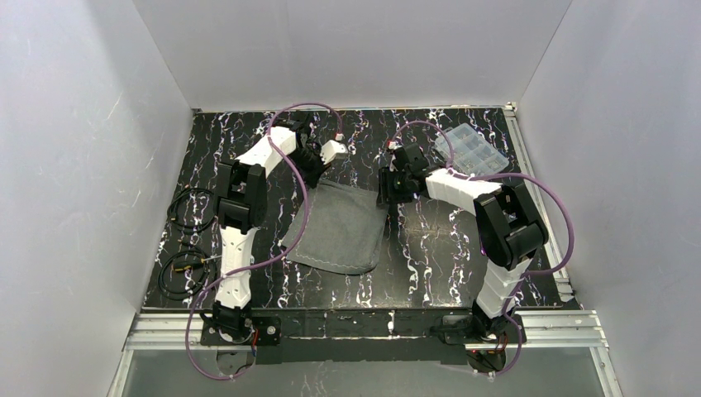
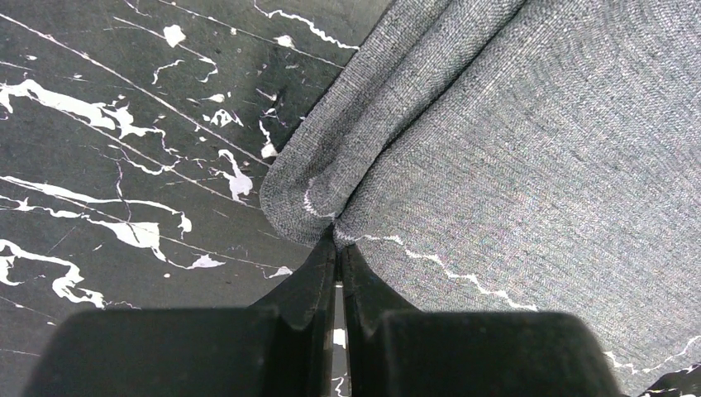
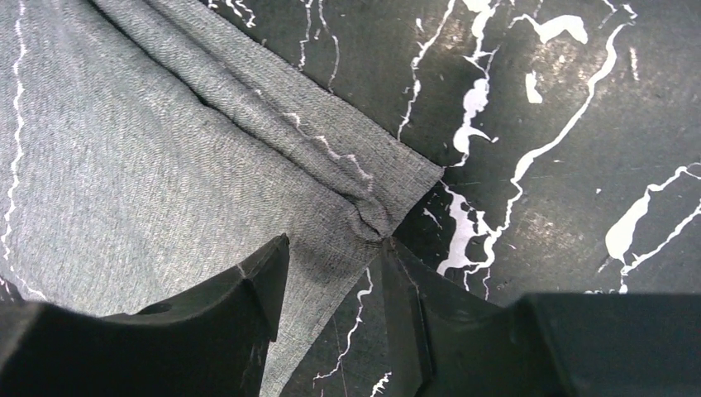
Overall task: Fold the napkin into a case and place the utensils inside
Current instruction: Turn over the upper triangle folded napkin at the center of the board.
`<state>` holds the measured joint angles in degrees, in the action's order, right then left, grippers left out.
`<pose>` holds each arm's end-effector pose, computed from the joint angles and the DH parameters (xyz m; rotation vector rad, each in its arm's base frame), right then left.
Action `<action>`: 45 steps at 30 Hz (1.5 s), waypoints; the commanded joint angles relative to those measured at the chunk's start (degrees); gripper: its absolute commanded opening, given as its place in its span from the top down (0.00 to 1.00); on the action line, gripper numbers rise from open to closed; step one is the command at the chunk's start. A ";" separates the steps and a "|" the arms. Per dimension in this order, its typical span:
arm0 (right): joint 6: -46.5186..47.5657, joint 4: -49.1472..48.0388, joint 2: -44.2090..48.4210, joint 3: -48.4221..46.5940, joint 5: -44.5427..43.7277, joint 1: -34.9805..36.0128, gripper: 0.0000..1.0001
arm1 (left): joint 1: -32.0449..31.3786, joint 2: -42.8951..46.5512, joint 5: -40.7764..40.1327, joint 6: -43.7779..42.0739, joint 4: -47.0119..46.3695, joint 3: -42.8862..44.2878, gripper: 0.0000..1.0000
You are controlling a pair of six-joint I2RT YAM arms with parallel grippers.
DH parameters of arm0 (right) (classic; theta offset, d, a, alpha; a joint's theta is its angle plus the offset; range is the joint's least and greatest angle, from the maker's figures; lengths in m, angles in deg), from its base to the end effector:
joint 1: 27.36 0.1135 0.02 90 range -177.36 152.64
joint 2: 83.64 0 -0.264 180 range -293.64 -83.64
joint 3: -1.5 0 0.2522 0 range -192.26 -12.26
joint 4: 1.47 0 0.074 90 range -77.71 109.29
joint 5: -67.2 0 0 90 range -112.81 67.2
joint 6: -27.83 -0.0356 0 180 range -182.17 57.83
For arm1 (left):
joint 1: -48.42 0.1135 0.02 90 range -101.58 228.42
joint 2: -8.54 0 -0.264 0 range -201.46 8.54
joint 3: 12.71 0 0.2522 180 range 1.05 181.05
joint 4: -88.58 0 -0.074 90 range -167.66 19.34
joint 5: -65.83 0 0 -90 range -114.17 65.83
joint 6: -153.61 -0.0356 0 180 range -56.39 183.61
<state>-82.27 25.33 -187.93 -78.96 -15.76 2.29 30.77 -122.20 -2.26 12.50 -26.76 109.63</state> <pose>0.3326 0.1944 0.1829 -0.2649 2.5055 0.5196 0.4467 -0.1561 0.1743 1.6038 2.2049 -0.3884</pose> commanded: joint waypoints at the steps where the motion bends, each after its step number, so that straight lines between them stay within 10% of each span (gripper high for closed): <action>1: -1.71 -1.68 2.19 1.39 -3.59 0.25 0.46 | -0.27 1.98 1.72 2.33 0.10 2.19 1.00; 6: -2.74 -3.18 0.55 1.47 -1.62 0.45 0.53 | -0.28 2.05 2.40 3.91 -0.18 2.51 1.00; 15: -3.11 -5.54 2.77 3.97 -4.10 0.47 0.99 | -0.28 1.84 2.58 6.94 -0.44 5.62 1.00; 37: 1.23 -3.15 0.17 3.82 -6.21 0.49 0.94 | -2.16 -10.03 -6.79 12.62 -3.13 15.33 1.00; 40: 0.93 -3.33 1.58 3.82 -6.71 0.41 0.87 | -2.18 -10.18 -7.95 13.28 -3.70 14.80 0.92; 45: 1.01 -2.52 2.90 2.72 -9.50 0.51 0.57 | -2.00 -7.29 -10.95 14.51 -4.11 12.41 0.46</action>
<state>-81.90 21.63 -188.13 -75.42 -21.88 2.73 28.39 -130.92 -9.84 25.59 -31.88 123.79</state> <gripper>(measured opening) 0.344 0.457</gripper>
